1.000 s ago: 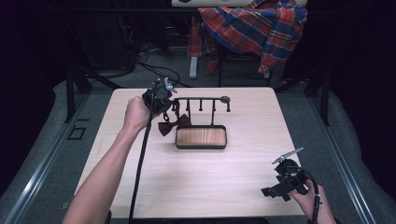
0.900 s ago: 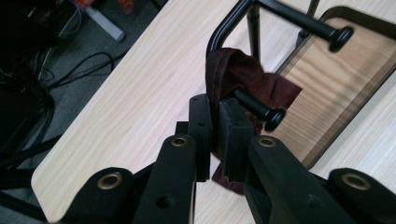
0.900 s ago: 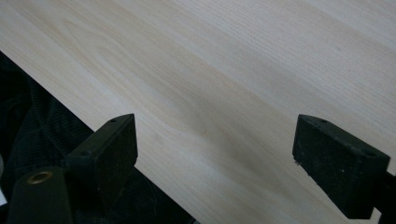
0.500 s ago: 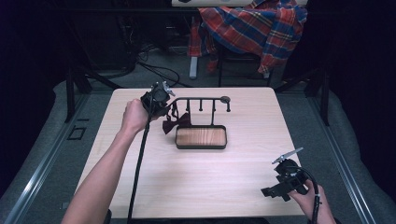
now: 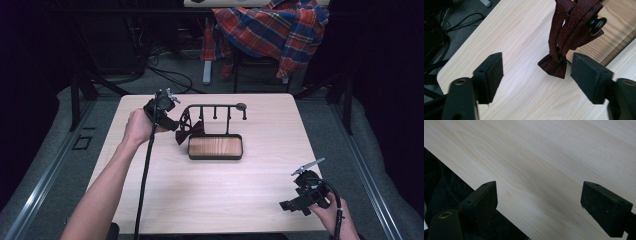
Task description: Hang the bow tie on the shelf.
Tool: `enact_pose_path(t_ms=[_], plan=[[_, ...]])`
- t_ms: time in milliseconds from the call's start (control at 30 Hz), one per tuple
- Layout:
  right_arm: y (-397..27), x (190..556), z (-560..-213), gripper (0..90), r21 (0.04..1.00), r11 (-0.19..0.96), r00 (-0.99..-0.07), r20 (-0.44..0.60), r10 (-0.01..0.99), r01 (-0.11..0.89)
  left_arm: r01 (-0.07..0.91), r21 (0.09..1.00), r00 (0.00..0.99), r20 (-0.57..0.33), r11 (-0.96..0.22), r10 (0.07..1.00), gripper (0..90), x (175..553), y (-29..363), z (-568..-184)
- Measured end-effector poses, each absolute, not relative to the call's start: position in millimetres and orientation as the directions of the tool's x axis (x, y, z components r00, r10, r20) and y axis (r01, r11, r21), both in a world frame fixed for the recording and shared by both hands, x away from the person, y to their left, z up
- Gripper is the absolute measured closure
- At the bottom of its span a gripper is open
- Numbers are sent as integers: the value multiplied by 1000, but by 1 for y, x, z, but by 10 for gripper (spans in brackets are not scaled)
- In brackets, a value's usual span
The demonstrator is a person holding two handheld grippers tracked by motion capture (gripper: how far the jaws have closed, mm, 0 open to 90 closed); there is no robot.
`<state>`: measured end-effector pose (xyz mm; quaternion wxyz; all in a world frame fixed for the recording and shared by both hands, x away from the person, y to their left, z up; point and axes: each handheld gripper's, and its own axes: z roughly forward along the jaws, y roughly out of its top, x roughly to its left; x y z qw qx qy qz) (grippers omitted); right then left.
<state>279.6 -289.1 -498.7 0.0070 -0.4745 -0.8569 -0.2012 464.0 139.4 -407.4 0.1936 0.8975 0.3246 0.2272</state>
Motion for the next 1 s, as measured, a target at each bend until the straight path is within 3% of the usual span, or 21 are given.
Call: enact_pose_path(t_ms=[200, 400, 1000], plan=[[-289, 279, -498, 137, 334, 467, -546, 201, 813, 818, 532, 528, 674, 209, -662, 709, 161, 452, 151, -399], [-289, 279, -498, 137, 329, 481, -556, 188, 810, 813, 556, 550, 663, 158, -623, 732, 138, 435, 159, -392], [-287, 279, -498, 138, 313, 495, -562, 179, 808, 811, 567, 502, 674, 173, -653, 718, 42, 374, 184, -411]])
